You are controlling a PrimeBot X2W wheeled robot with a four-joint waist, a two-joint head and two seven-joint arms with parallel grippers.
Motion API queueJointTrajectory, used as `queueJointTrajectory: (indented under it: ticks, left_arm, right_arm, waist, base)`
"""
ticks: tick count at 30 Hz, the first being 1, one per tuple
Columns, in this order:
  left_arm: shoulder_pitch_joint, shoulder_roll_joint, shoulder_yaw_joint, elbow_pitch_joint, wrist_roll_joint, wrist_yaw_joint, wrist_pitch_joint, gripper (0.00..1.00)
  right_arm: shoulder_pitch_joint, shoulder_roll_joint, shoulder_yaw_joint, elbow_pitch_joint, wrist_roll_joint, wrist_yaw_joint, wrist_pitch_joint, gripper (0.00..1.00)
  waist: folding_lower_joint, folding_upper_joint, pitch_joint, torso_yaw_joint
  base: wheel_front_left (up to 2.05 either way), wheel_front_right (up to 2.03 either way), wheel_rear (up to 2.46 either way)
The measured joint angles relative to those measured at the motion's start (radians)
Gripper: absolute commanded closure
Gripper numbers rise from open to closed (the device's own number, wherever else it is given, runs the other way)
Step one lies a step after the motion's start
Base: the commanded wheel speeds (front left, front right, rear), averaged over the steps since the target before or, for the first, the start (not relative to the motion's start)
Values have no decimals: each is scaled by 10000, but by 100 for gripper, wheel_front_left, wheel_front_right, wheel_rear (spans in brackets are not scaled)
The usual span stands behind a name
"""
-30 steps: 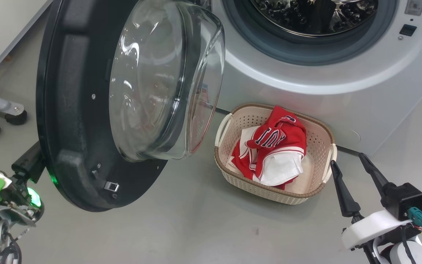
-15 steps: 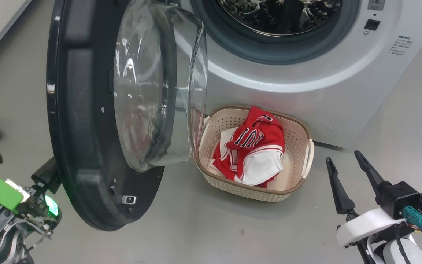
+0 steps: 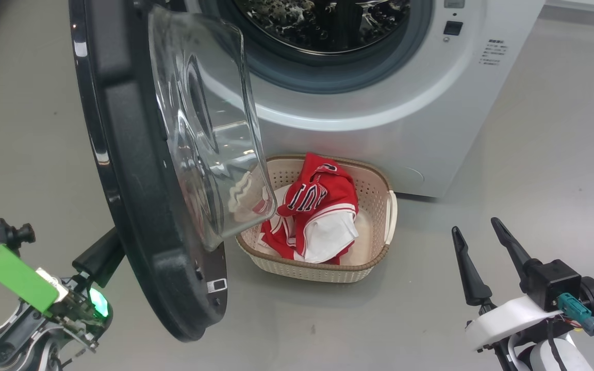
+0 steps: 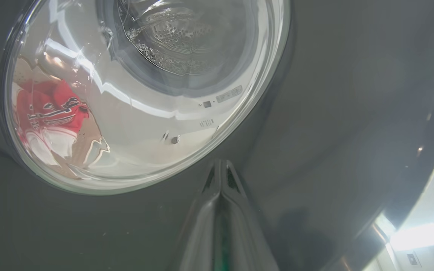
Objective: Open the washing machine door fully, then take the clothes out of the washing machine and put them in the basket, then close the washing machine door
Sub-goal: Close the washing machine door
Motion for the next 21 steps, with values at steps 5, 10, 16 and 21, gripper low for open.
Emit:
queueJointTrajectory:
  ticks: [5,10,16,21]
  left_arm:
    - [33,-50,-132,-79,4,0,35,100]
    - [33,-201,-270,-94,4,-2,44,100]
    - [14,-357,-451,-90,6,-29,52,100]
    - [-84,-504,-564,23,50,-31,73,100]
  right_arm:
    - [-15,128,82,98,23,0,-50,0]
    - [-113,196,159,157,25,4,-61,0]
    - [-167,240,199,268,36,35,-88,0]
    - [-217,253,205,313,42,46,-119,0]
  waist:
    - [0,0,-59,-445]
    - [0,0,-82,-910]
    - [0,0,-52,-1522]
    - [0,0,-3,-2037]
  base:
    - [0,0,0]
    - [0,0,0]
    - [0,0,0]
    - [0,0,0]
